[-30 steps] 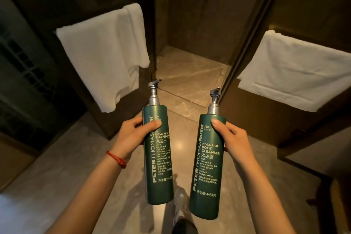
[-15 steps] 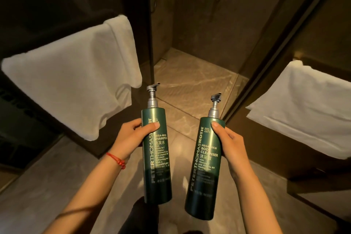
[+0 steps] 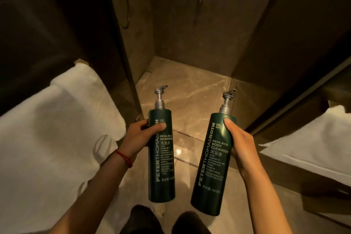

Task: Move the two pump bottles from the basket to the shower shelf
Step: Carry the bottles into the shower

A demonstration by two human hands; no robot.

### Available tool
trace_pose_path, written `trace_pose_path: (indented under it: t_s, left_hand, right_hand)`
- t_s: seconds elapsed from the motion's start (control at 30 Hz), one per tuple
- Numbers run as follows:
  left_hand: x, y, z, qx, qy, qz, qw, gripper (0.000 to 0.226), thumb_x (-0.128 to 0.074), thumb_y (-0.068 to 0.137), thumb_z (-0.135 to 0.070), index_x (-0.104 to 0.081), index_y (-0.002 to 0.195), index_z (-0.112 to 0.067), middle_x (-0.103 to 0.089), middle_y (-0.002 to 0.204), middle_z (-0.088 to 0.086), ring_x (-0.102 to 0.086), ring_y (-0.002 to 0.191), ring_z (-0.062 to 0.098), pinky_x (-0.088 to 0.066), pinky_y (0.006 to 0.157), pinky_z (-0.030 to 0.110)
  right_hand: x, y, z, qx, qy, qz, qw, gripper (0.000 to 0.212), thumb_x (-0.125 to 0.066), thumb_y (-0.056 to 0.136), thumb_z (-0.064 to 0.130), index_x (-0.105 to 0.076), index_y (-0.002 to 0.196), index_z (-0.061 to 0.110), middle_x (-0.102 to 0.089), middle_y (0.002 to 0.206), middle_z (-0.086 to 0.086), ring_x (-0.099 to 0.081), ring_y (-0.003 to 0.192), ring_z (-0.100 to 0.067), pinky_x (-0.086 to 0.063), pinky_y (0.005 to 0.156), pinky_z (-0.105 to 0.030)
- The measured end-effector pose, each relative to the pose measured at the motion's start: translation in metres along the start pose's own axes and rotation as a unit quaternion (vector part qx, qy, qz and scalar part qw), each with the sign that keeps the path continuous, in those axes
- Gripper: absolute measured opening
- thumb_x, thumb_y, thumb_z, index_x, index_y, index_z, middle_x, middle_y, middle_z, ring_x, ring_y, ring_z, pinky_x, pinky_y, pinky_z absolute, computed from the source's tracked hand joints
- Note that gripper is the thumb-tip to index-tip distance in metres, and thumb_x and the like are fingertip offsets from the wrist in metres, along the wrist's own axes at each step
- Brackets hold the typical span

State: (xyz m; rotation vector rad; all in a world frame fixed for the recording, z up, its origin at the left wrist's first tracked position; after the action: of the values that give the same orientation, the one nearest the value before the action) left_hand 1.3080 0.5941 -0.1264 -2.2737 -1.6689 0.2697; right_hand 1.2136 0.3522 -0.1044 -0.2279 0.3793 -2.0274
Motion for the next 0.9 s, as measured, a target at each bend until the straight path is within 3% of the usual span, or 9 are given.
trace_pose_path:
  t_s: [0.1,0.23,0.4,0.57,0.67,0.9]
  left_hand:
    - [-0.007,0.054,-0.021,0.007,0.004,0.018,1.0,0.02,-0.071,0.064,-0.031,-0.065,0.081,-0.023,-0.073,0.065,-0.013,-0.068,0.063,0.004,-0.048,0.049,0.012]
    - [-0.023,0.126,-0.039,0.021,0.014,0.02,0.999,0.016,-0.071,0.066,-0.029,-0.065,0.079,-0.021,-0.071,0.058,-0.015,-0.065,0.057,0.001,-0.046,0.045,0.011]
    - [-0.049,0.216,-0.068,0.022,0.011,0.009,1.0,0.032,-0.071,0.056,-0.039,-0.065,0.081,-0.02,-0.07,0.058,-0.012,-0.065,0.056,0.0,-0.045,0.043,0.011]
    - [-0.072,0.289,-0.106,0.022,0.01,-0.015,1.0,0.011,-0.068,0.072,-0.027,-0.065,0.079,-0.018,-0.065,0.049,-0.012,-0.059,0.044,-0.002,-0.039,0.037,0.009]
    - [-0.083,0.324,-0.13,0.019,0.008,-0.012,1.0,0.009,-0.066,0.075,-0.024,-0.063,0.077,-0.015,-0.062,0.043,-0.014,-0.054,0.038,-0.004,-0.037,0.035,0.008]
    - [-0.098,0.41,-0.165,0.022,0.014,0.0,1.0,0.006,-0.067,0.074,-0.025,-0.065,0.075,-0.019,-0.067,0.053,-0.011,-0.062,0.05,0.0,-0.046,0.044,0.014]
  right_hand:
    - [-0.003,0.045,0.019,0.004,-0.005,-0.02,1.0,0.038,-0.063,0.059,0.056,-0.069,0.072,0.021,-0.07,0.066,0.005,-0.066,0.057,-0.004,-0.048,0.055,-0.022]
    - [0.0,0.113,0.038,0.0,-0.006,-0.034,0.999,0.023,-0.06,0.075,0.044,-0.067,0.074,0.022,-0.07,0.057,0.012,-0.064,0.054,0.001,-0.046,0.046,-0.013]
    - [0.005,0.207,0.07,0.009,-0.014,-0.02,1.0,0.033,-0.063,0.063,0.055,-0.067,0.072,0.023,-0.07,0.059,0.012,-0.065,0.056,0.0,-0.046,0.049,-0.015]
    - [0.007,0.285,0.118,0.033,-0.013,-0.002,0.999,0.038,-0.063,0.055,0.058,-0.066,0.07,0.024,-0.07,0.058,0.013,-0.064,0.054,0.0,-0.045,0.045,-0.011]
    - [0.01,0.326,0.139,0.031,-0.017,-0.005,0.999,0.025,-0.065,0.067,0.049,-0.065,0.067,0.023,-0.069,0.055,0.014,-0.063,0.051,0.001,-0.045,0.043,-0.011]
    - [0.006,0.406,0.173,0.049,-0.024,-0.019,0.998,0.019,-0.063,0.078,0.036,-0.065,0.064,0.024,-0.068,0.054,0.013,-0.061,0.052,0.0,-0.045,0.046,-0.012]
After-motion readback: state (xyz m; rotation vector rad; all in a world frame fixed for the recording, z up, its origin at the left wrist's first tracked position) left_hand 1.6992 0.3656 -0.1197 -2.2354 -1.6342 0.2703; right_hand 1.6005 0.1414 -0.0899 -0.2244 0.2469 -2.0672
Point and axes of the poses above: each hand's wrist, its own y-axis towards the middle knuckle, its own x-axis out of the back of the hand, z = x × y, the point moved 9 cm from there along y, towards the middle knuckle
